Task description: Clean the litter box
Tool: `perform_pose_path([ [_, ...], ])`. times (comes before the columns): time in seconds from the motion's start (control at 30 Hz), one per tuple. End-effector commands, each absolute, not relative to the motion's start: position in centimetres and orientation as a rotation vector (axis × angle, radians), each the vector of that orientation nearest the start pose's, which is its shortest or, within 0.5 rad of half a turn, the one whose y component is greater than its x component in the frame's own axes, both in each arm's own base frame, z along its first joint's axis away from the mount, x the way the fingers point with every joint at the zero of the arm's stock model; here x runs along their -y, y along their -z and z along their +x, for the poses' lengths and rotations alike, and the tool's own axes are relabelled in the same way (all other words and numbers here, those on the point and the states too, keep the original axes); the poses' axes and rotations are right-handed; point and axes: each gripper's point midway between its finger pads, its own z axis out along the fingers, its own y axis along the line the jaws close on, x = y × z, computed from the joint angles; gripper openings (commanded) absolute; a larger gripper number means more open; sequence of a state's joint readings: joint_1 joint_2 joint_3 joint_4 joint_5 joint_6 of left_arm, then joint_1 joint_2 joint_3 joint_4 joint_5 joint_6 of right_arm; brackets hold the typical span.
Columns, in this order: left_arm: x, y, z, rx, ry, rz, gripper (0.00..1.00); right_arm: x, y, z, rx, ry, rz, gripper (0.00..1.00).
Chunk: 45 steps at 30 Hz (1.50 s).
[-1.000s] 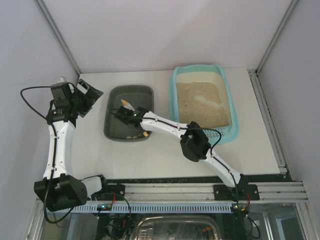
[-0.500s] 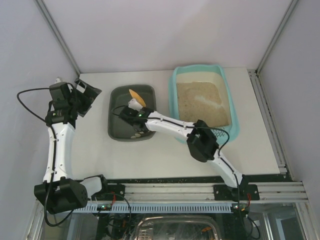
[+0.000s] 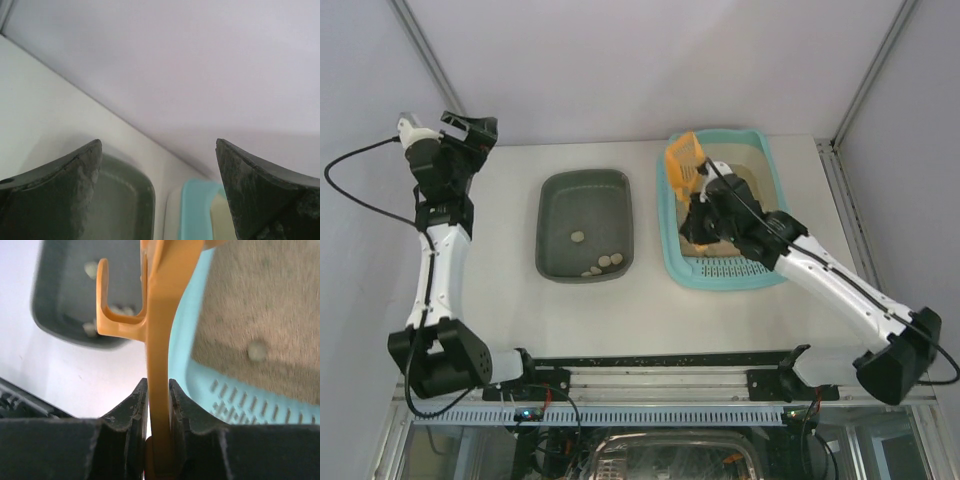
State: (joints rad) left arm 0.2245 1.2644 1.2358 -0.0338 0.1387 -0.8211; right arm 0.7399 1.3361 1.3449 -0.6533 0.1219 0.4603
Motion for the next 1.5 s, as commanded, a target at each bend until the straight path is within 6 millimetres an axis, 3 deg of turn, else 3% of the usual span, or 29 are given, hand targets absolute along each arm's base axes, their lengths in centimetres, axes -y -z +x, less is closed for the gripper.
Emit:
perform_pose_path([
  [0.0,-6.1,-39.2,46.0,-1.292,0.562,-0.714,1.00,-21.3,-20.9,25.3,-2.366,-0.613,-0.177,0.00],
  [0.1,-5.6,-36.9,46.8,-1.323,0.480,-0.710,1.00,-16.6,-19.5,24.7,-2.446,-0.577,0.012,0.00],
  [0.17,-4.1,-35.0,48.1,-1.419,0.447,-0.707,1.00,-15.1,-19.7,24.2,-2.495,-0.604,0.103,0.00],
  [0.23,-1.9,-34.4,50.2,-1.522,0.475,-0.696,1.00,-13.9,-19.7,23.7,-2.577,-0.621,0.173,0.00],
  [0.37,1.9,-33.0,52.3,-1.595,0.609,-0.753,1.00,-13.3,-19.8,23.9,-2.709,-0.676,0.218,0.00],
  [0.5,4.8,-31.5,54.1,-1.696,0.707,-0.770,1.00,-13.8,-20.1,25.7,-2.741,-0.687,0.255,0.00],
  [0.67,9.3,-30.2,56.4,-1.813,0.861,-0.740,1.00,-12.0,-17.9,28.4,-2.764,-0.599,0.338,0.00],
  [0.73,10.5,-31.0,57.4,-1.868,0.878,-0.666,1.00,-11.9,-17.9,29.9,-2.746,-0.611,0.338,0.00],
  [0.87,11.5,-34.8,59.4,-1.893,0.778,-0.462,1.00,-12.6,-18.2,33.5,-2.669,-0.681,0.368,0.00],
  [0.93,11.7,-35.0,60.1,-1.904,0.762,-0.448,1.00,-13.4,-19.1,35.3,-2.635,-0.744,0.358,0.00],
  [1.1,12.8,-35.2,59.4,-1.891,0.747,-0.432,1.00,-13.6,-20.5,38.8,-2.591,-0.744,0.316,0.00],
  [1.27,16.2,-36.3,57.3,-1.929,0.708,-0.301,1.00,-13.1,-22.1,39.7,-2.541,-0.769,0.334,0.00],
  [1.47,19.1,-35.7,54.0,-2.028,0.675,-0.389,1.00,-12.2,-25.5,40.8,-2.444,-0.763,0.384,0.00],
])
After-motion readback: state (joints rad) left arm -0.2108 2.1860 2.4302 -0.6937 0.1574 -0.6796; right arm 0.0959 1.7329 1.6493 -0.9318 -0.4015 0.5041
